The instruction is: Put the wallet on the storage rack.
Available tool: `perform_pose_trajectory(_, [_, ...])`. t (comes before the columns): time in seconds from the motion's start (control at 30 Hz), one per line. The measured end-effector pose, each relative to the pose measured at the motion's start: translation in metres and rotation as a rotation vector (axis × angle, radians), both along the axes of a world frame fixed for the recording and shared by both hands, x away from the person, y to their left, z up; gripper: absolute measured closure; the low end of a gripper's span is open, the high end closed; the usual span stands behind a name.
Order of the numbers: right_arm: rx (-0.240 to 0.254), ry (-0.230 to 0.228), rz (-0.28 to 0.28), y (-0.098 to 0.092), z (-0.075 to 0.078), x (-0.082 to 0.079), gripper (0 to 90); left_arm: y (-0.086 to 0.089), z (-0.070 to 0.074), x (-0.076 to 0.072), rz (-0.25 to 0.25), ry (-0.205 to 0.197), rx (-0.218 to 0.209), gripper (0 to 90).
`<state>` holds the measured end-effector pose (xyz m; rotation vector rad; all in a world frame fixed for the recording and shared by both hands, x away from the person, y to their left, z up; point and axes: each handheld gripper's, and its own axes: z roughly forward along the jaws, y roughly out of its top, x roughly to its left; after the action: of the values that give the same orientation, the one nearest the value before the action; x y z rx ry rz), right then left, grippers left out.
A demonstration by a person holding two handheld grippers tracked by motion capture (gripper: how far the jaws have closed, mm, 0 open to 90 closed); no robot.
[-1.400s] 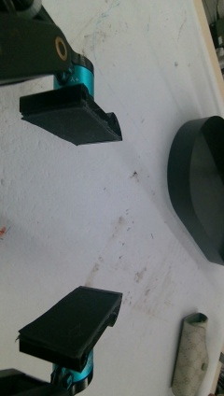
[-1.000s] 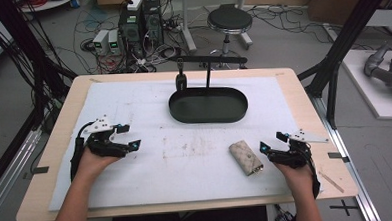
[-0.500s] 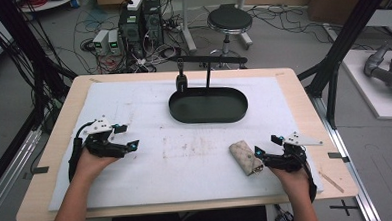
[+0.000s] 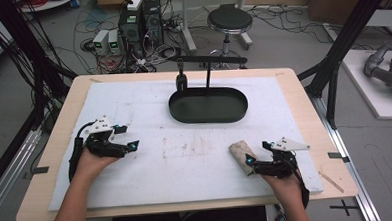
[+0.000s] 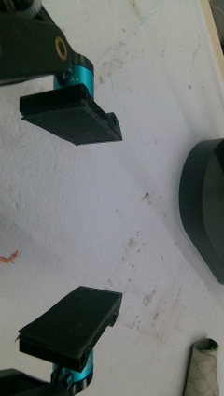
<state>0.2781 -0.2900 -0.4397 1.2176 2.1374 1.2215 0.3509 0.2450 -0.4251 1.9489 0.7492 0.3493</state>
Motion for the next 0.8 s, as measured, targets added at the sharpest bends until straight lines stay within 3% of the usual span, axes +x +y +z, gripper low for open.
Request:
perform_pose_trajectory(0.17, [-0.026,0.022,0.026,0.01,-0.003,0.0,17.4,0.0,0.0,0.0,0.002,0.0,0.003,19.4])
perform_pose_trajectory(0.4, [-0.064,0.088,0.04,0.02,-0.011,0.004,17.3,0.0,-0.004,0.001,0.007,0.018,0.016,19.3])
perform_pose_trajectory(0.6, [-0.157,0.152,0.046,0.029,-0.015,0.011,17.6,-0.001,-0.005,0.001,0.002,0.022,0.031,19.4])
perform_pose_trajectory(0.67, [-0.18,0.145,0.032,0.031,-0.015,0.01,20.0,-0.001,-0.005,0.0,0.003,0.022,0.035,19.3])
perform_pose_trajectory(0.8, [-0.163,0.142,0.023,0.029,-0.014,0.01,26.4,0.0,-0.005,0.0,0.007,0.02,0.033,19.4])
